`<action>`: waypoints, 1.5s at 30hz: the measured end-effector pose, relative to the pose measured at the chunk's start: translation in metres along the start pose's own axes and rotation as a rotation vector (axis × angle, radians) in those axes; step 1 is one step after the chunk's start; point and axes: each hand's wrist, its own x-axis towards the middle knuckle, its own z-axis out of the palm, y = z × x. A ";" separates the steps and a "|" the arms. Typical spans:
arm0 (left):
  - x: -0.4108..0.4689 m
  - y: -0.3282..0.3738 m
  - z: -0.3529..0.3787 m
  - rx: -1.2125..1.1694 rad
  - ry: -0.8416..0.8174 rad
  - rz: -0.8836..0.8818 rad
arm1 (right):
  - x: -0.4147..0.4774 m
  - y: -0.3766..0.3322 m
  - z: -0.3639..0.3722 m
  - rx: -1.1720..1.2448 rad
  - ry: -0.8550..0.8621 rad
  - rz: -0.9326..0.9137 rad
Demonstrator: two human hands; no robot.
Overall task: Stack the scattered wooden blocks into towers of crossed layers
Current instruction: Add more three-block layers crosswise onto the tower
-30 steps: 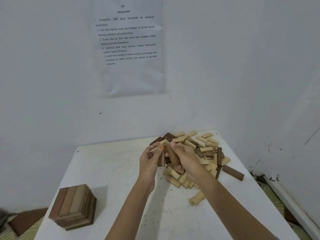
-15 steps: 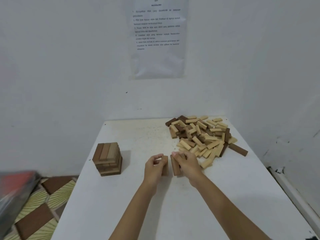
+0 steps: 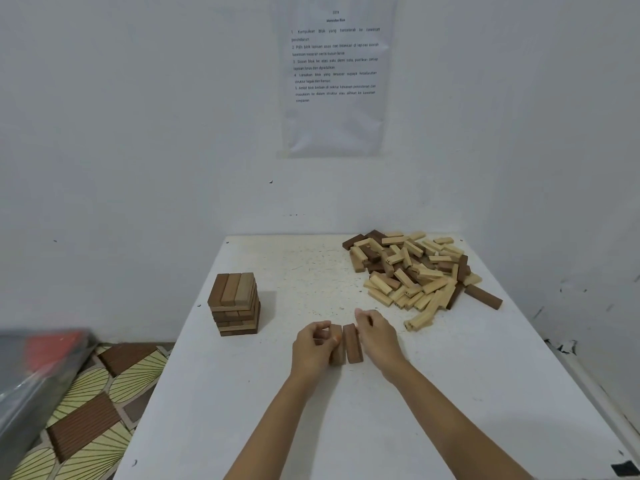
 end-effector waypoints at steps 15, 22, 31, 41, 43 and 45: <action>0.000 -0.006 0.003 0.107 -0.078 0.143 | -0.005 0.023 -0.014 -0.078 0.103 -0.178; -0.003 -0.007 0.002 0.063 -0.113 0.153 | -0.023 0.025 -0.023 -0.150 -0.054 -0.227; -0.003 -0.008 -0.004 0.100 -0.013 0.231 | -0.028 0.028 -0.021 -0.373 -0.177 -0.433; -0.011 -0.029 -0.010 0.667 -0.046 0.341 | -0.022 0.045 -0.029 -0.613 -0.122 -0.422; -0.008 -0.033 -0.008 0.795 -0.120 0.361 | -0.023 0.051 -0.024 -0.852 -0.080 -0.424; -0.008 -0.030 -0.004 0.854 -0.160 0.385 | -0.025 0.052 -0.019 -1.007 -0.019 -0.416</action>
